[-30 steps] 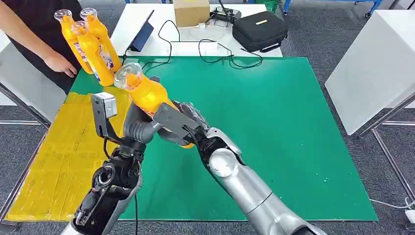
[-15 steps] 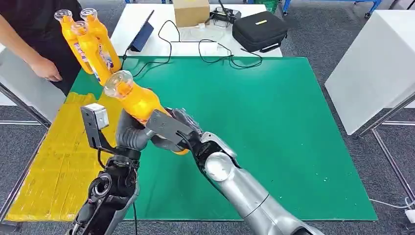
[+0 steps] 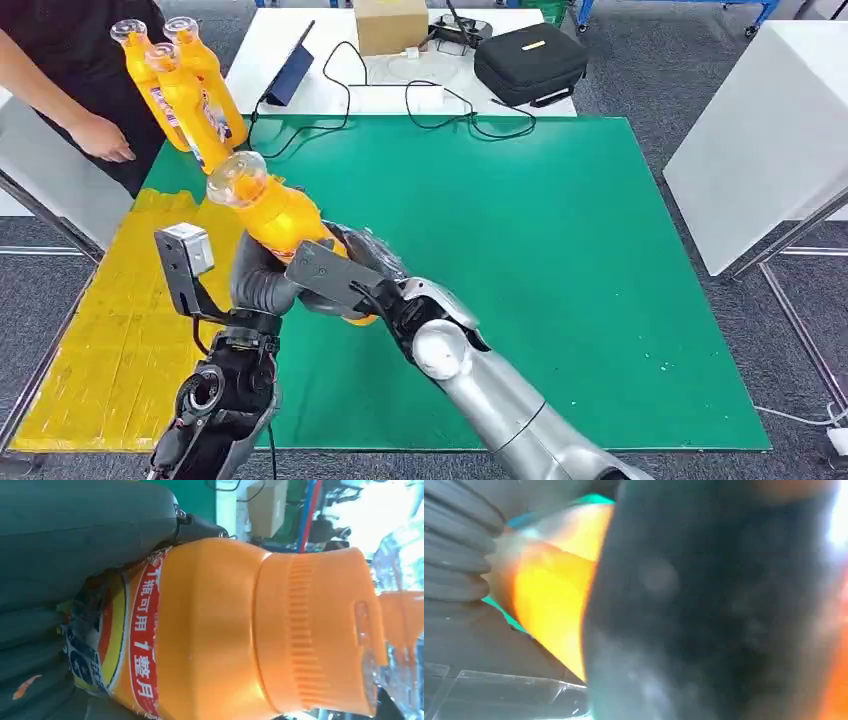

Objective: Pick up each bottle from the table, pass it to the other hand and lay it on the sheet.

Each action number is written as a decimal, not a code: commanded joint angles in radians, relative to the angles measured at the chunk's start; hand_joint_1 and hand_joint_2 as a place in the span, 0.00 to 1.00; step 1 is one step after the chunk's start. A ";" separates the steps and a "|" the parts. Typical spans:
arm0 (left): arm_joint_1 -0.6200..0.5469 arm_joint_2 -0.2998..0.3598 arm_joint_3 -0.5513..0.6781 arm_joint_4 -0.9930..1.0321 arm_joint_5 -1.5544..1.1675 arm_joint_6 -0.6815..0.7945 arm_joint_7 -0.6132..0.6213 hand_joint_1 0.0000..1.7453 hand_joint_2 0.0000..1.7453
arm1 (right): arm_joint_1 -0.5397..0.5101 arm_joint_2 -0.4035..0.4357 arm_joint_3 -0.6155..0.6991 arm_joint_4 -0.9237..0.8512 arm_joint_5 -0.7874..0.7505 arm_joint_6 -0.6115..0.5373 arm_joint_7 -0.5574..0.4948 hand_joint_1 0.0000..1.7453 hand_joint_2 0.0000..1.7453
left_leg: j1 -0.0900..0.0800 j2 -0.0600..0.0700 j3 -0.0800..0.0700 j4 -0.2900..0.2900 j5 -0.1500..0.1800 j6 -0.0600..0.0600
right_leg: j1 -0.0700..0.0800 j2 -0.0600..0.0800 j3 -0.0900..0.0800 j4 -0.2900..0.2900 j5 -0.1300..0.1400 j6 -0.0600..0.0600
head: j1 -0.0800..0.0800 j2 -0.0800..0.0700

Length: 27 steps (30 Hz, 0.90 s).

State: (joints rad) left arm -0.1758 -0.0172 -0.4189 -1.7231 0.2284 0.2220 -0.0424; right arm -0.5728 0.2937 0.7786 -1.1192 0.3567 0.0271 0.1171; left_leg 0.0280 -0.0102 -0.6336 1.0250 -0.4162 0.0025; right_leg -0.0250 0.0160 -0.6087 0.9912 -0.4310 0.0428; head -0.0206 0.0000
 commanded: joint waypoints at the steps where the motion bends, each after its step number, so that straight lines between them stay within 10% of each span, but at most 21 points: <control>1: -0.024 0.044 0.018 -0.075 -0.220 0.017 -0.021 1.00 1.00 | 0.037 -0.065 0.033 0.111 0.118 -0.051 -0.040 0.00 0.00 | 0.000 -0.001 0.006 -0.002 -0.001 0.001 | 0.001 -0.004 0.007 -0.003 -0.001 -0.003 | 0.000 0.000; 12: 0.121 0.046 0.155 -0.175 -0.436 0.016 -0.051 1.00 1.00 | 0.297 -0.249 -0.139 -0.350 0.284 -0.057 -0.038 0.00 0.00 | -0.001 -0.006 -0.001 0.000 -0.001 0.001 | 0.000 -0.006 0.002 -0.001 -0.002 -0.001 | 0.002 0.000; 19: 0.122 0.148 0.235 0.038 -1.207 0.233 0.064 1.00 1.00 | 0.604 -0.367 -0.398 -0.779 0.270 -0.088 -0.160 0.00 0.00 | -0.001 -0.011 -0.001 -0.002 0.000 0.001 | -0.001 -0.011 0.002 -0.002 -0.002 -0.001 | 0.000 0.000; 27: 0.171 0.196 0.243 0.289 -1.728 0.219 0.166 1.00 1.00 | 0.623 -0.332 -0.493 -0.827 0.199 -0.046 -0.201 0.00 0.00 | -0.002 -0.005 0.002 -0.003 -0.002 0.001 | -0.002 -0.005 0.003 -0.002 -0.002 -0.002 | 0.000 0.000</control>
State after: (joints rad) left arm -0.0117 0.1234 -0.1832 -1.7291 -1.2888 0.4845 0.0689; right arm 0.0083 -0.0099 0.4075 -1.8347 0.5906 -0.0543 -0.0770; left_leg 0.0273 -0.0151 -0.6368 1.0248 -0.4175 0.0026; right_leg -0.0263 0.0129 -0.6112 0.9903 -0.4318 0.0427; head -0.0202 0.0000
